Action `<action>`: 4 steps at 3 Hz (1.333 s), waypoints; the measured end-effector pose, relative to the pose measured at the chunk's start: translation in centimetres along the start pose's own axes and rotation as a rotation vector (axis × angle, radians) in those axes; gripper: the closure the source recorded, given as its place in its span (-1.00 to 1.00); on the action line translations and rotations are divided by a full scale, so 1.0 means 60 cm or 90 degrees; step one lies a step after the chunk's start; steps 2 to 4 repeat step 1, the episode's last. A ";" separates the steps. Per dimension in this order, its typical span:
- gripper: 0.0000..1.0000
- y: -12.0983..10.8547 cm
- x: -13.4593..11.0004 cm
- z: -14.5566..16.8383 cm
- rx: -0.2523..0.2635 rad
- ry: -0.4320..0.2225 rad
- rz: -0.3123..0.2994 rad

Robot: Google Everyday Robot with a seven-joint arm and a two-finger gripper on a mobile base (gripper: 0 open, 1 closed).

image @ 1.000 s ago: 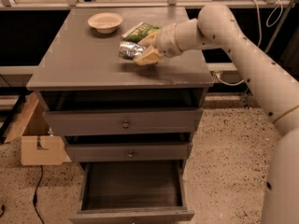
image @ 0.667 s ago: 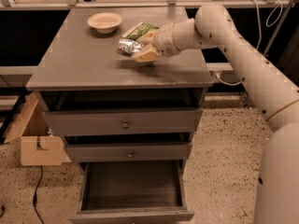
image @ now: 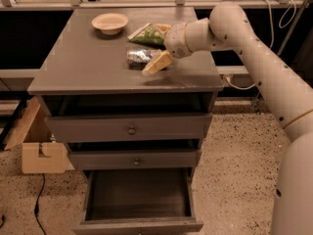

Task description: Pick redbull can from bottom drawer and place on counter

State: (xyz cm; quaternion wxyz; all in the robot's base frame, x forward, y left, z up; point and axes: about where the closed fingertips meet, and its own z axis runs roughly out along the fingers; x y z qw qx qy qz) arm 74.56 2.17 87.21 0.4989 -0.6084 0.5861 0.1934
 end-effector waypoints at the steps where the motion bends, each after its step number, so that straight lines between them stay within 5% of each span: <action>1: -1.00 0.003 -0.006 -0.064 0.043 -0.001 -0.013; 4: -1.00 0.003 -0.006 -0.064 0.043 -0.001 -0.013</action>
Offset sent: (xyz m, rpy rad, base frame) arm 0.0000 0.0000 0.0000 0.0000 0.0000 0.0000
